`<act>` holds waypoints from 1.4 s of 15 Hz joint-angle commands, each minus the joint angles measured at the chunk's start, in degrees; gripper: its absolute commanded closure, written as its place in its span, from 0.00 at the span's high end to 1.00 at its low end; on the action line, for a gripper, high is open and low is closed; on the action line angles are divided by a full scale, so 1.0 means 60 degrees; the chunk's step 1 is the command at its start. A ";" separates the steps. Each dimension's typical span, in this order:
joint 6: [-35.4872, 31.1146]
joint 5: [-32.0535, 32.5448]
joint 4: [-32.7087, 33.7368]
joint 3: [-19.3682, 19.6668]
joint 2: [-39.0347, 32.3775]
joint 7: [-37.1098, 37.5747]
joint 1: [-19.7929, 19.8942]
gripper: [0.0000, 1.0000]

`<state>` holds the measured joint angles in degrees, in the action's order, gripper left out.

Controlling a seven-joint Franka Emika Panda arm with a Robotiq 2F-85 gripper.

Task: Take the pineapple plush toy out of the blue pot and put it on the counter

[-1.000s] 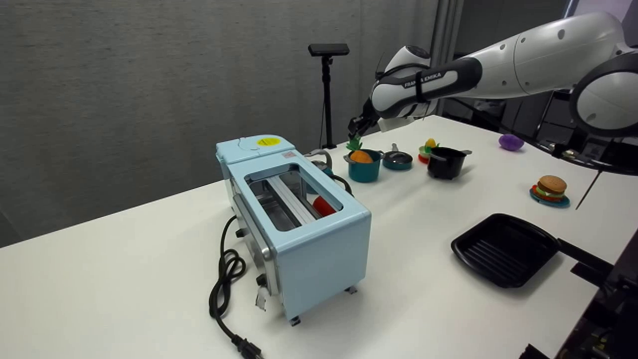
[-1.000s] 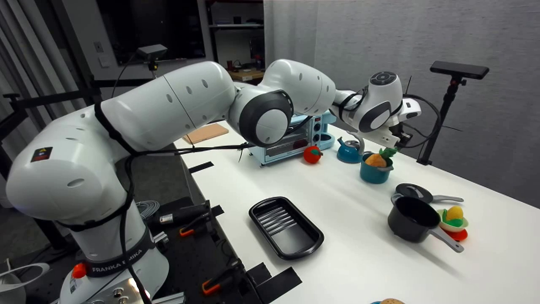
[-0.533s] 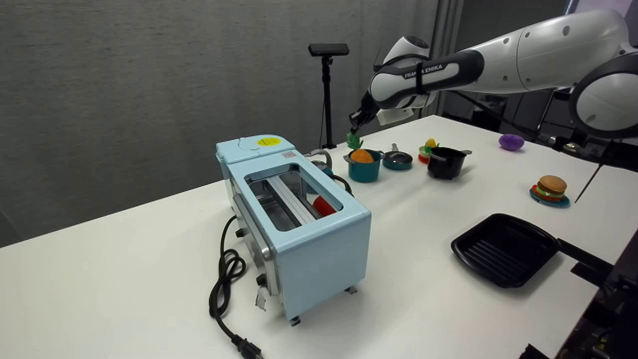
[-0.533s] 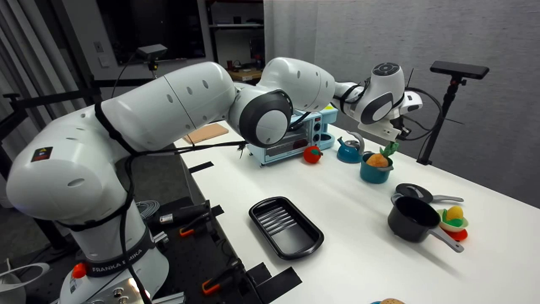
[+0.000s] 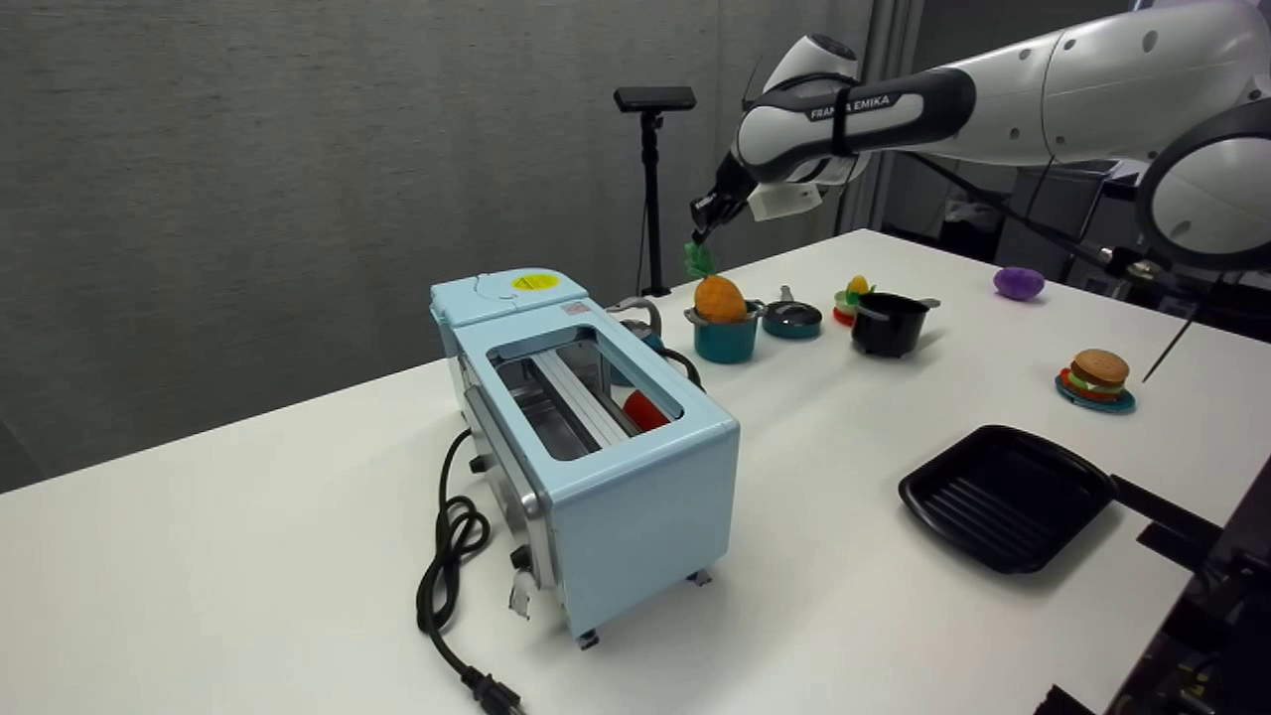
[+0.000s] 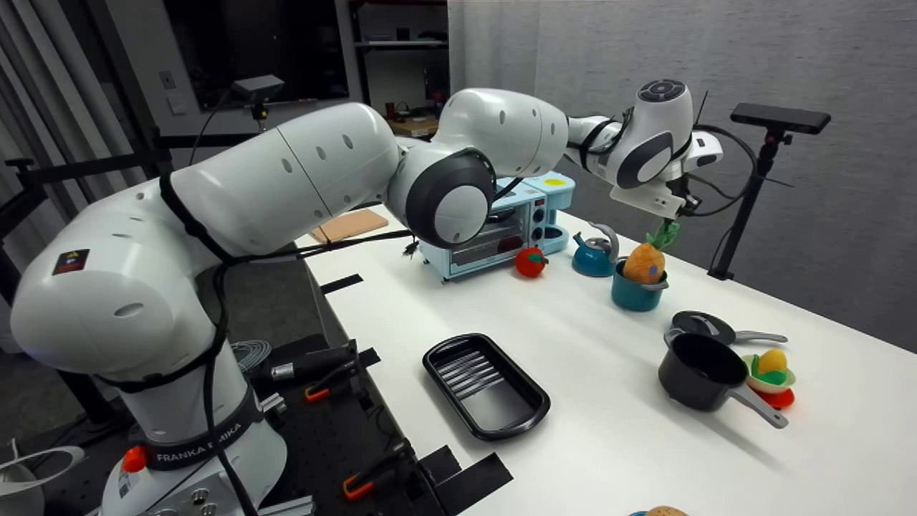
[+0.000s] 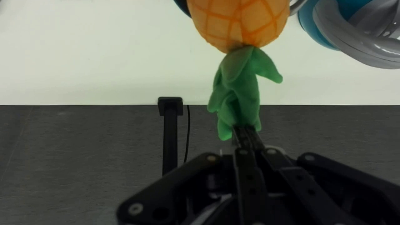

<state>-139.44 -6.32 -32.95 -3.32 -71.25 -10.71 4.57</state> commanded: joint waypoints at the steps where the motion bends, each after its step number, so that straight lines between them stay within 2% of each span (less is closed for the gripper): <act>1: 0.0424 -0.0158 0.0446 -0.0254 0.0093 -0.0095 0.0083 0.00; 6: 0.0877 -0.0276 0.0497 -0.0536 0.0434 -0.0256 0.0197 0.00; 13: 0.2481 -0.0324 0.0260 -0.1063 0.1089 -0.0855 0.0315 0.00; 21: 0.4060 -0.0270 0.0010 -0.1448 0.1298 -0.1899 0.0310 0.00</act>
<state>-118.48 -7.13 -31.36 -10.52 -65.15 -18.54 5.64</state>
